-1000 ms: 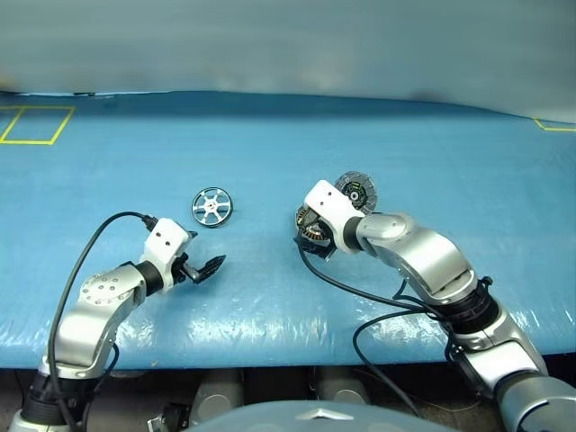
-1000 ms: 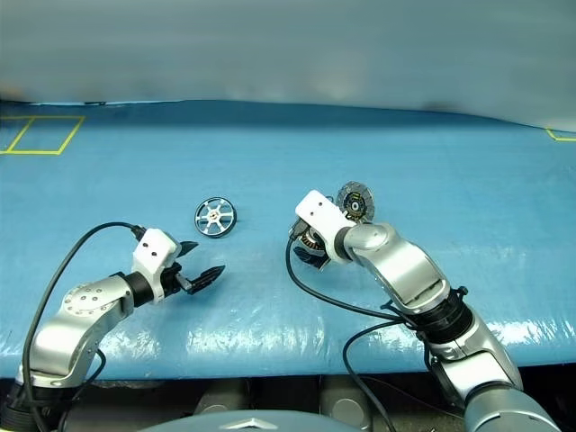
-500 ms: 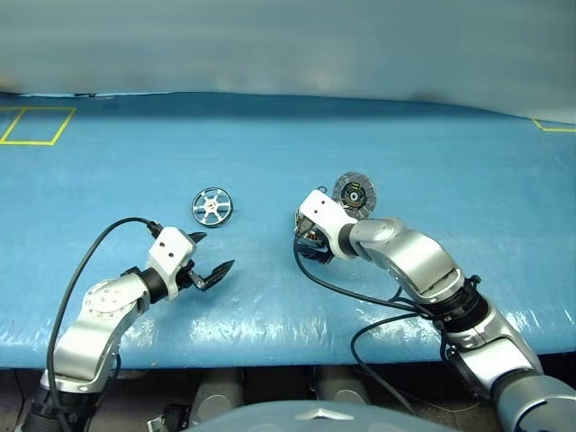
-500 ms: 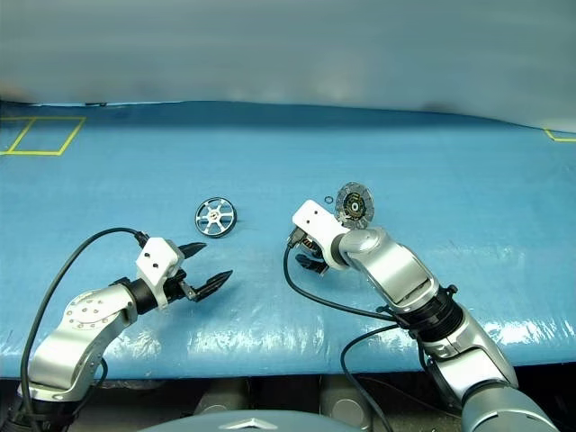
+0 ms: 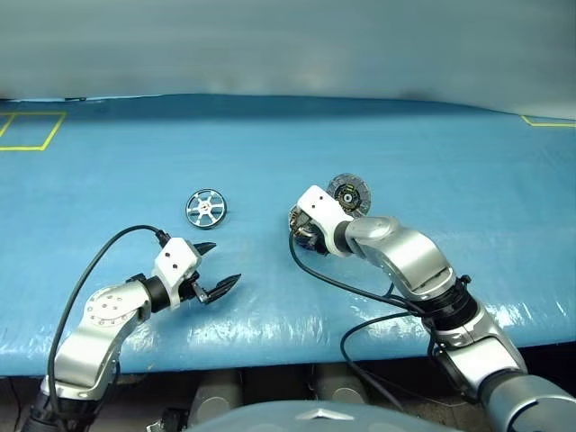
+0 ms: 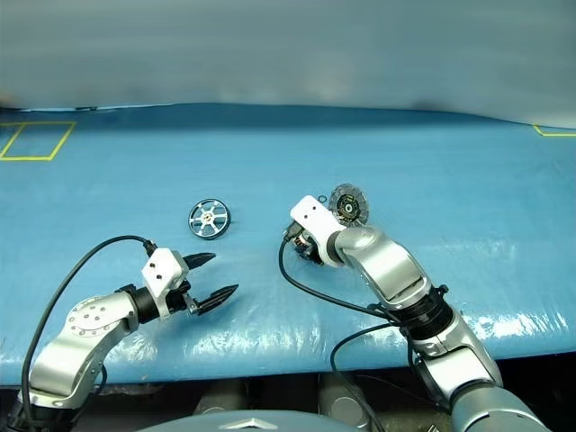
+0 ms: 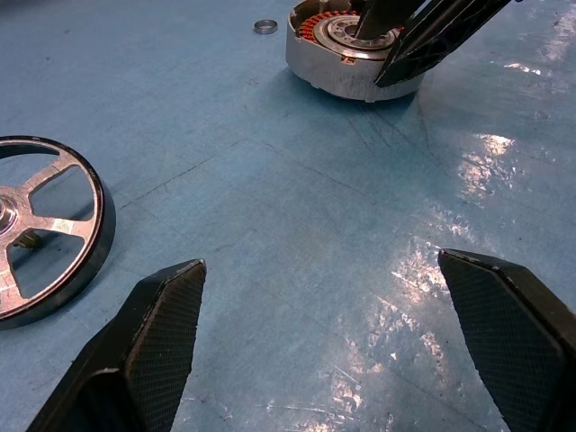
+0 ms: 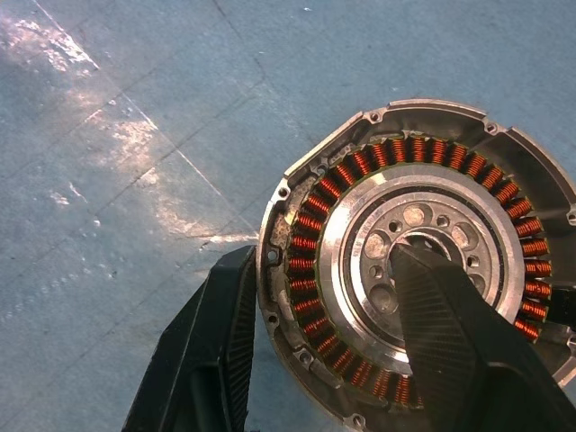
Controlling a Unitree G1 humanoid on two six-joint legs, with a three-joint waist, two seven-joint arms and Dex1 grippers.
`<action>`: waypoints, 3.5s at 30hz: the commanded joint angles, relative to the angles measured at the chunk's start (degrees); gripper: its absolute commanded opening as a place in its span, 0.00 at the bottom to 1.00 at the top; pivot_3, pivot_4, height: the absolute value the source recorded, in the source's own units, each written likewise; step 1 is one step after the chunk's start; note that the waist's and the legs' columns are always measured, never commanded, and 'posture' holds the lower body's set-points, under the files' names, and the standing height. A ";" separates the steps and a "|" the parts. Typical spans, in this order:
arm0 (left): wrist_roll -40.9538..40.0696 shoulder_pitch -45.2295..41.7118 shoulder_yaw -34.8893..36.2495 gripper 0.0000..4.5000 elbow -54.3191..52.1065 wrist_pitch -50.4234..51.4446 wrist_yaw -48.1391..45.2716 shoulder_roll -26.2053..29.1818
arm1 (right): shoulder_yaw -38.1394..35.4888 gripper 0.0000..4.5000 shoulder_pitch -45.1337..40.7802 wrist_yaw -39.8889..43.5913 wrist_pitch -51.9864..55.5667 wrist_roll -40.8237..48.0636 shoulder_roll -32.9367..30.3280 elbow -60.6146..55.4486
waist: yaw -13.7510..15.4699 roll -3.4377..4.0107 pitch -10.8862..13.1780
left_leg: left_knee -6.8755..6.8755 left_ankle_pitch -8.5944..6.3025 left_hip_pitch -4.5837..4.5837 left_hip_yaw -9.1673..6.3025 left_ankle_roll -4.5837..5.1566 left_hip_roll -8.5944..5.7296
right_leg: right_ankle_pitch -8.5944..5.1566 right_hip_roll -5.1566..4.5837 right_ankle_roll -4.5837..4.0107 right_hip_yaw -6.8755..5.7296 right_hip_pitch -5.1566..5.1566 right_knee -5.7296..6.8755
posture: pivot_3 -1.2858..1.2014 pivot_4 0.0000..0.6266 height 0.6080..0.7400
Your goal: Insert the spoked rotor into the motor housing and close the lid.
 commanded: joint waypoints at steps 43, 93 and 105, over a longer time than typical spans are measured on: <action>-0.44 1.41 3.21 1.00 -2.36 -0.33 -0.19 0.75 | -5.81 0.94 1.75 -3.17 15.62 13.51 14.15 -22.21 | 0.17 0.09 0.04 | -0.18 0.00 -0.13 -0.07 -0.02 0.00 | -0.13 -0.03 -0.06 -0.08 -0.15 -0.03 | 0.52 0.24 1.00; 1.05 1.84 -1.16 1.00 -1.03 -6.02 0.98 -3.73 | -24.20 0.94 -2.25 -13.58 -53.33 -7.35 14.62 38.52 | 0.07 0.25 0.12 | -0.17 0.01 -0.62 0.18 -0.02 -0.05 | 0.01 -0.07 -0.04 0.15 -0.73 0.09 | 0.52 0.24 1.00; 0.98 4.98 -1.08 1.00 0.31 -12.80 2.37 -8.99 | -24.44 0.94 -5.46 -15.03 -62.36 -9.03 16.52 52.92 | 0.06 0.27 0.11 | -0.02 0.02 -0.62 0.18 -0.02 -0.07 | 0.08 -0.07 -0.03 0.16 -0.72 0.16 | 0.52 0.24 1.00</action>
